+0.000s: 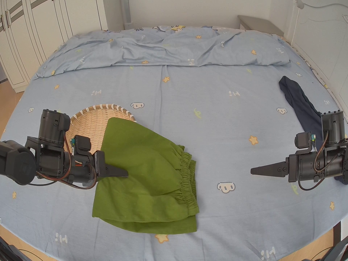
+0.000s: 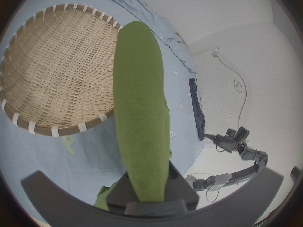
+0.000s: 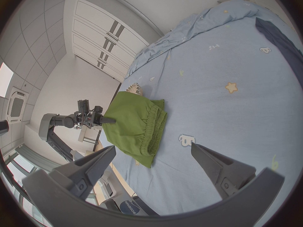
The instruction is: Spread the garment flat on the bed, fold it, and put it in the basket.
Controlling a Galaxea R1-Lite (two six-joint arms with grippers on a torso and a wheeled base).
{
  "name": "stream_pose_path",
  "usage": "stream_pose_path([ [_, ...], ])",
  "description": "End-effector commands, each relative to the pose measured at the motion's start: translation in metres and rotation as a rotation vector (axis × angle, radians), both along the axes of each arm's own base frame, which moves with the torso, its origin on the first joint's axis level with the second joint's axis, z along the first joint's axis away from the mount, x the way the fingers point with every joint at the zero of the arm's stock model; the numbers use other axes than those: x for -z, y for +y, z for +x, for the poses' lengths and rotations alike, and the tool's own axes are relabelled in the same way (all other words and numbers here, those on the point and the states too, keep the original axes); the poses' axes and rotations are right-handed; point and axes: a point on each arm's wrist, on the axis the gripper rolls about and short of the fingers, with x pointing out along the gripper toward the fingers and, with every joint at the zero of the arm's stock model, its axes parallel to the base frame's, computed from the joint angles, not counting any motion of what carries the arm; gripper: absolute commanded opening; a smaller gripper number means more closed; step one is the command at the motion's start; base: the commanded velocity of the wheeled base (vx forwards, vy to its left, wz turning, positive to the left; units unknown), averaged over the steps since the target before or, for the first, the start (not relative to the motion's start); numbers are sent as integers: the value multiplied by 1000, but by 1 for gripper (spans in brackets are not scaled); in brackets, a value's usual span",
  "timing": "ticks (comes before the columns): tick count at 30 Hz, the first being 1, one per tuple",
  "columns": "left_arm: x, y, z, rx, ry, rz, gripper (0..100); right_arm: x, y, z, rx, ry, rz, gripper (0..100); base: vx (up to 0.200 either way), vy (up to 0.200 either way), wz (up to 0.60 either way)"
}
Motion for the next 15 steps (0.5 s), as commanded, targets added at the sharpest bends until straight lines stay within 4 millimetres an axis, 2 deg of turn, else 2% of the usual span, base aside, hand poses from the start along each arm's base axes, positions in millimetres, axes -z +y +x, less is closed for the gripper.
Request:
stream_pose_path([
  [1,-15,-29,-26,138,-97,50,0,-1,-1,-1,4,-5,0,100,0,0,0],
  [3,-21,-32,-29,169,-137,57,0,-1,-1,-1,4,-5,0,100,0,0,0],
  [5,-37,-41,-32,239,-211,78,0,-2,-1,-2,4,-11,2,100,0,0,0],
  [6,-37,-41,-32,239,-211,78,0,-2,-1,-2,4,-11,2,100,0,0,0],
  [10,-65,-59,-38,329,-186,99,0,-3,-1,-3,4,-12,3,100,0,0,0],
  [15,-84,-63,-34,358,-269,113,0,-3,-2,-2,10,-16,1,100,0,0,0],
])
